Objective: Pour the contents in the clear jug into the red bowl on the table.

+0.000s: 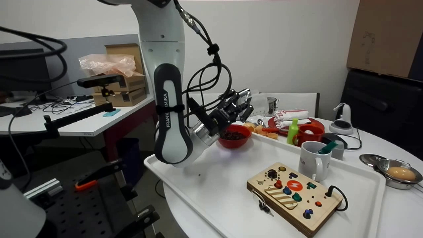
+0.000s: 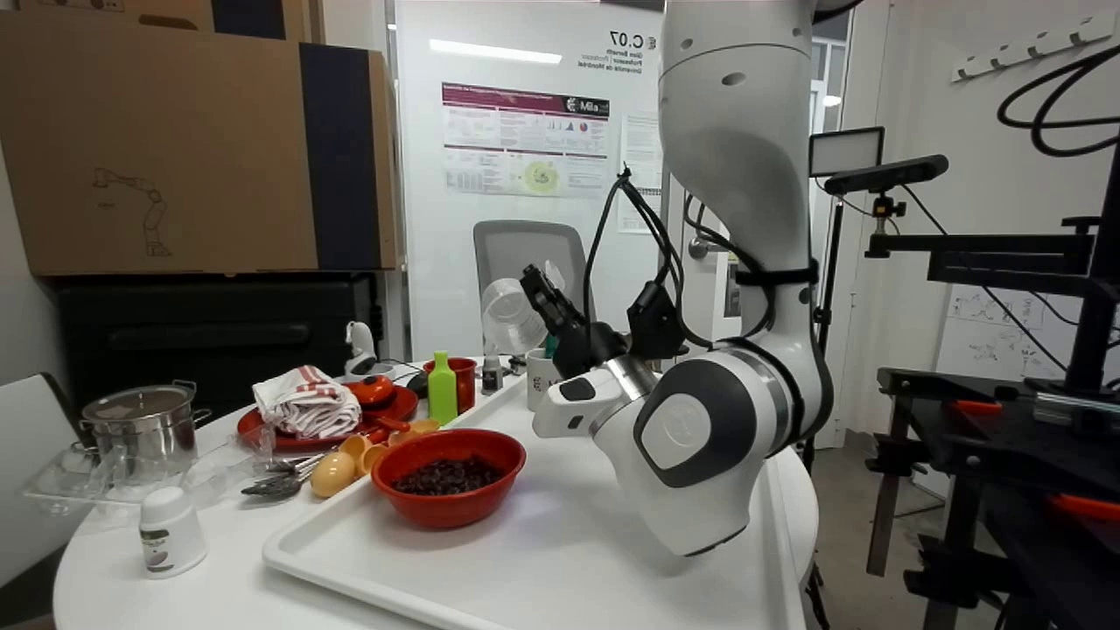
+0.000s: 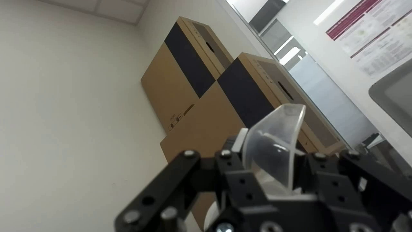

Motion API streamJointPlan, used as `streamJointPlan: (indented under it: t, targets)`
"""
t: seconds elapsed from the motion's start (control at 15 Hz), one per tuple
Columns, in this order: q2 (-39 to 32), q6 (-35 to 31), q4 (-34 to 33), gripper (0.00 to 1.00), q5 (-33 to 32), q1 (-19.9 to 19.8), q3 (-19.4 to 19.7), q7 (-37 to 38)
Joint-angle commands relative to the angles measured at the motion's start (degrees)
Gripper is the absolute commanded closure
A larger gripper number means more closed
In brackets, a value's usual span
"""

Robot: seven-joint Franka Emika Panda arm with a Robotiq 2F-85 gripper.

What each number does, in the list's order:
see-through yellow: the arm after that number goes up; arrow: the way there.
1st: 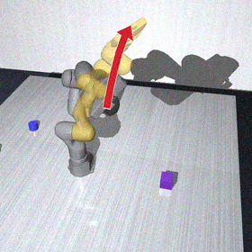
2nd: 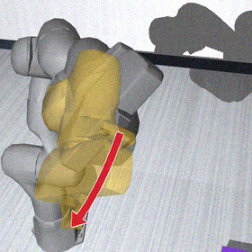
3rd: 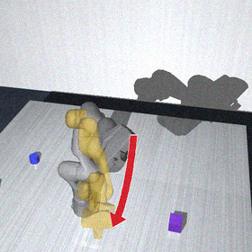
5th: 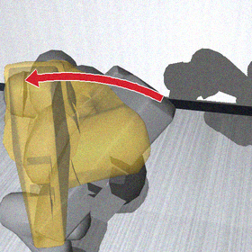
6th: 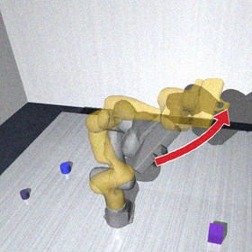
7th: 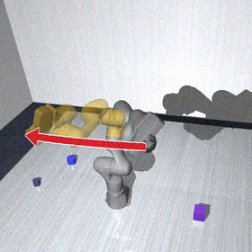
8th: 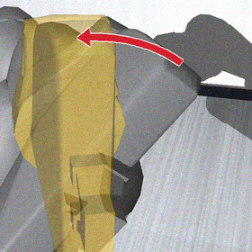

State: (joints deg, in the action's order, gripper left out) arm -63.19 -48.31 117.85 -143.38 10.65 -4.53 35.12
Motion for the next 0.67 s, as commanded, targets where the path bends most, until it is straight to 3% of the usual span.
streamJointPlan:
  t: [0.0, 0.2, 0.27, 0.6]
  targets:
    - [-0.2, 0.3, -0.2, 0.89, -0.5, -0.4, -0.3, -0.4]
    - [-0.5, 0.2, -0.3, 0.90, -0.5, -0.4, -0.3, -0.4]
    - [1.4, -4.9, 1.3, 0.90, -1.8, -2.0, -2.1, 2.5]
    - [5.9, -15.2, 4.1, 0.89, -2.8, -3.5, -5.5, 9.8]
